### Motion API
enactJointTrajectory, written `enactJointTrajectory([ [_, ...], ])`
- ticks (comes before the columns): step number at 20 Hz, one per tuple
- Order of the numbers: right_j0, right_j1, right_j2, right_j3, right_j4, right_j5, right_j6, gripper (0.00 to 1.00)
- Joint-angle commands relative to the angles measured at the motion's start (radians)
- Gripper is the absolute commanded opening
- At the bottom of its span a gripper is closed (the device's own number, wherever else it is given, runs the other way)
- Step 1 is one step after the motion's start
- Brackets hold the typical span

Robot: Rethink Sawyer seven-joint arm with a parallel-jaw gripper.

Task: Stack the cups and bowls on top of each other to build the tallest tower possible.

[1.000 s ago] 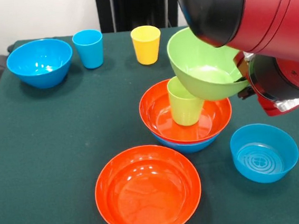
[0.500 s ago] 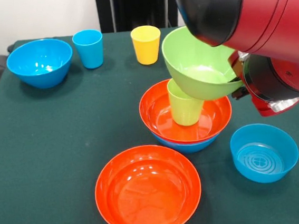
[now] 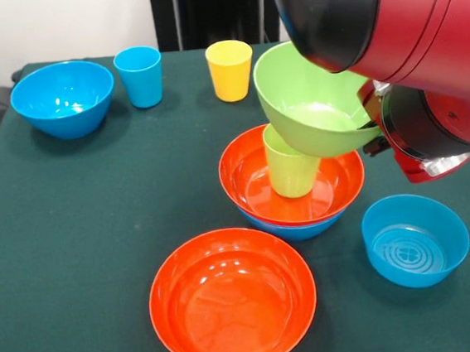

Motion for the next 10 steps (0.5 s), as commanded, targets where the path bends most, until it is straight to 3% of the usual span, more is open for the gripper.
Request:
enactJointTrajectory([
  [1, -0.027, -0.038, 0.05, -0.016, -0.068, 0.047, -0.305, 0.0],
  [10, -0.04, -0.036, 0.045, -0.021, -0.069, 0.045, -0.324, 0.0],
])
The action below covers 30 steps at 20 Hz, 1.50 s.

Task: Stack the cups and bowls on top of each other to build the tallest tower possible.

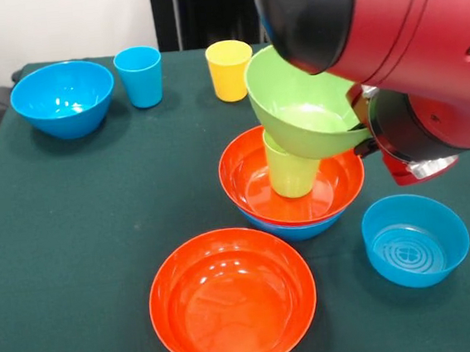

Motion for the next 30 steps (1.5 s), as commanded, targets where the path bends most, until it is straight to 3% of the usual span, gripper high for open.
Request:
enactJointTrajectory([
  [1, -0.025, -0.036, 0.058, -0.019, -0.079, 0.042, -0.325, 0.0],
  [15, 0.023, -0.044, 0.199, 0.032, -0.203, 0.036, -0.318, 0.0],
  [18, 0.058, -0.062, 0.276, 0.074, -0.278, 0.034, -0.323, 0.0],
  [22, 0.139, -0.126, 0.419, 0.222, -0.423, -0.003, -0.361, 0.0],
  [27, 0.189, -0.167, 0.508, 0.325, -0.508, -0.049, -0.376, 0.0],
  [30, 0.196, -0.172, 0.534, 0.331, -0.53, -0.053, -0.368, 0.0],
])
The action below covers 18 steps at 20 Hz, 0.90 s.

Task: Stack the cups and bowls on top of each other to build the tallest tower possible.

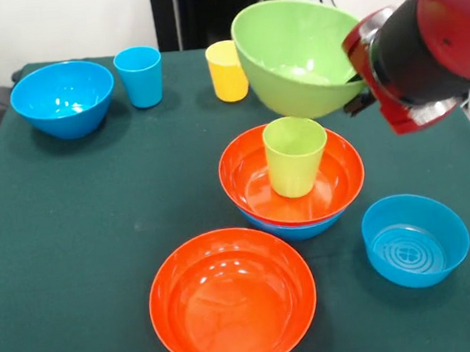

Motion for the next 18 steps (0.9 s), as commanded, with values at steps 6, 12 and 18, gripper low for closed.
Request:
enactJointTrajectory([
  [6, 0.036, -0.057, 0.239, 0.139, -0.169, -0.068, -0.258, 0.0],
  [12, 0.022, -0.052, 0.274, 0.128, -0.203, -0.087, -0.254, 0.0],
  [18, 0.02, -0.056, 0.308, 0.127, -0.233, -0.094, -0.246, 0.0],
])
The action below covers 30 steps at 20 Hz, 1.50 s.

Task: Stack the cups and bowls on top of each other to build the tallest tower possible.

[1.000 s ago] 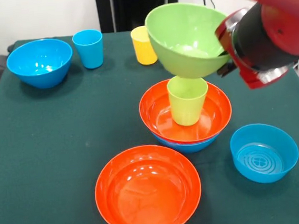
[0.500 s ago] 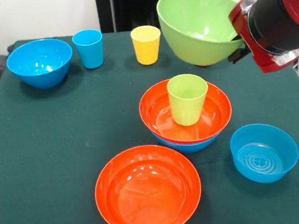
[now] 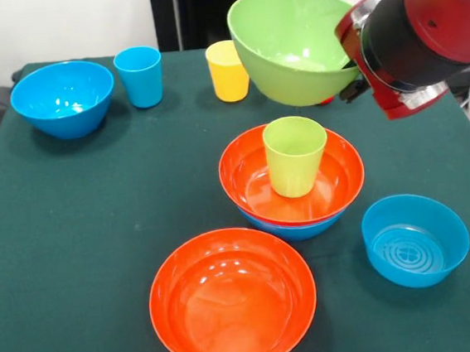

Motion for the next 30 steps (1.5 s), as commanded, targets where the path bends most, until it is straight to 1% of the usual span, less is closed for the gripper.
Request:
enactJointTrajectory([
  [1, -0.005, -0.012, 0.147, 0.074, -0.102, -0.095, -0.246, 0.0],
  [10, -0.001, -0.025, 0.204, 0.083, -0.145, -0.102, -0.231, 0.0],
  [16, -0.002, -0.021, 0.242, 0.088, -0.172, -0.128, -0.216, 0.0],
  [21, 0.009, -0.037, 0.277, 0.123, -0.196, -0.152, -0.21, 0.0],
  [26, 0.009, -0.04, 0.293, 0.117, -0.208, -0.148, -0.201, 0.0],
  [30, 0.017, -0.049, 0.307, 0.136, -0.218, -0.161, -0.2, 0.0],
])
